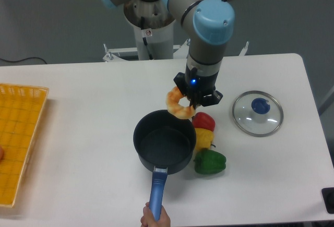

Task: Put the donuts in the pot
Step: 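Carry the held donut over the saucepan and lower it inside, then open the gripper to release the donut into the saucepan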

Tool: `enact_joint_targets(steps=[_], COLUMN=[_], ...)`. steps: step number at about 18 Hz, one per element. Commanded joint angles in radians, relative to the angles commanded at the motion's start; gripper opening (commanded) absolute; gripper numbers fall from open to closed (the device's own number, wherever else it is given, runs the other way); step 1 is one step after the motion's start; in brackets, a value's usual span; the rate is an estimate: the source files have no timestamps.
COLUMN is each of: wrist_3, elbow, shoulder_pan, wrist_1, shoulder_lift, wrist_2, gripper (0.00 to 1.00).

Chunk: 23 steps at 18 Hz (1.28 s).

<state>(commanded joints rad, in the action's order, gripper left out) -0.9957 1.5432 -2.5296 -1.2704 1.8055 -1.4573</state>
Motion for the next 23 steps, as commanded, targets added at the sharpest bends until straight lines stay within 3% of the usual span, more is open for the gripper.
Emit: enact_joint_targets(steps=[8, 13, 14, 16, 19, 23], wrist_3=[0.135, 0.163, 0.161, 0.158, 0.152, 0.152], elbow=[-0.028, -0.028, -0.028, -0.028, -0.026, -0.026], shoulder_pan=[0.038, 0.054, 0.054, 0.055, 0.057, 0.057], wrist_1=[0.161, 0.207, 0.207, 0.209, 0.213, 0.212], shoulder_lift=[0.069, 0.094, 0.098, 0.101, 0.101, 0.101], wrist_2=[0.005, 0.002, 0.000, -0.002, -0.006, -0.006], gripper=[0.09, 0.13, 0.22, 0.53, 0.79, 0.92])
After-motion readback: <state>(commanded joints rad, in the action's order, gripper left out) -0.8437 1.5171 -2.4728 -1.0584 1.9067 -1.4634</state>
